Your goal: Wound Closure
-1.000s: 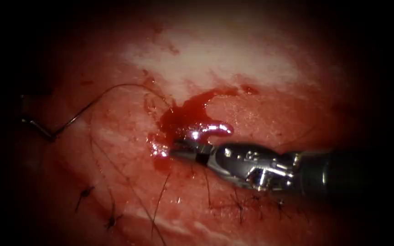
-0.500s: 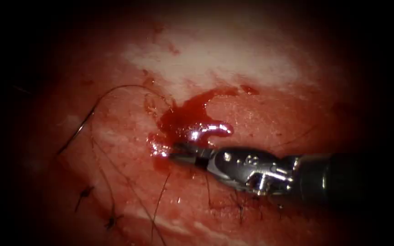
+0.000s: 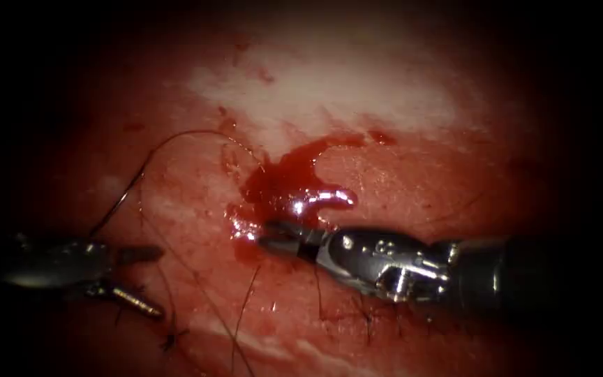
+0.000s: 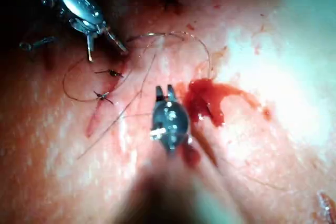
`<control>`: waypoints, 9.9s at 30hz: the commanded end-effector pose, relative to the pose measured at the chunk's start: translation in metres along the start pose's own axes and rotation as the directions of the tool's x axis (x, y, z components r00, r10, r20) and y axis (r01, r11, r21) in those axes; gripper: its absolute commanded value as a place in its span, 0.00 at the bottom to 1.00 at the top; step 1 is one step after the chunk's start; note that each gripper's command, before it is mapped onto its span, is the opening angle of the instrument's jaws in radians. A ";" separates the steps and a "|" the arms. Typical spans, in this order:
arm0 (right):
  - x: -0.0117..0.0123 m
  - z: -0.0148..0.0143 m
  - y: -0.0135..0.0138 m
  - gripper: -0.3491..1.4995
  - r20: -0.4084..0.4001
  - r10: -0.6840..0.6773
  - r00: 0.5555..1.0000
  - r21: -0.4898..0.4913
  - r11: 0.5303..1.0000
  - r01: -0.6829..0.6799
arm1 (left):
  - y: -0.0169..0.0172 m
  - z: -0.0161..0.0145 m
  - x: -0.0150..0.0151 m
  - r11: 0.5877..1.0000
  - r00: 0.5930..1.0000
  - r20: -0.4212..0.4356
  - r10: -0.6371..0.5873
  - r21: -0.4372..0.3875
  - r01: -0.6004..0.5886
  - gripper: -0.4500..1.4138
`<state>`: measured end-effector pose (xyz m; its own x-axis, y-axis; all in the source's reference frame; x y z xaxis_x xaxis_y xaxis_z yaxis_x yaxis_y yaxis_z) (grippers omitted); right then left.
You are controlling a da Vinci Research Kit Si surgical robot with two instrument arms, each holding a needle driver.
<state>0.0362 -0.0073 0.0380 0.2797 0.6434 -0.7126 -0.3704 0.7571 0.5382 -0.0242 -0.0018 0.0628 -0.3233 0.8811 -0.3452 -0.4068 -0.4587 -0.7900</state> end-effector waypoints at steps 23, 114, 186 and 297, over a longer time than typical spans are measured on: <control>-0.0006 0.0010 -0.0011 0.36 0.009 0.015 1.000 -0.002 1.000 -0.015 | -0.0069 0.0016 -0.0049 0.904 0.914 -0.011 -0.405 0.143 0.403 0.48; 0.0051 0.0046 0.0080 0.00 0.252 0.133 0.959 0.764 0.580 -0.281 | -0.0105 0.0163 0.0051 0.725 0.761 0.291 0.581 0.240 -0.645 0.00; -0.0063 0.0066 0.0029 0.17 0.990 0.131 0.052 -0.088 0.861 -0.500 | -0.0059 0.0120 0.0025 0.747 0.743 0.382 0.550 0.172 -0.642 0.00; 0.0152 0.0100 0.0118 0.00 0.537 -0.801 0.263 0.569 0.575 0.588 | 0.0081 0.0129 -0.0087 0.771 0.730 0.378 0.570 0.061 -0.634 0.00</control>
<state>0.0442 0.0126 0.0375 0.8473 -0.3758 -0.3753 0.4550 0.8782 0.1478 -0.0353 -0.0141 0.0653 -0.7908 0.3366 -0.5112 -0.1612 -0.9203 -0.3566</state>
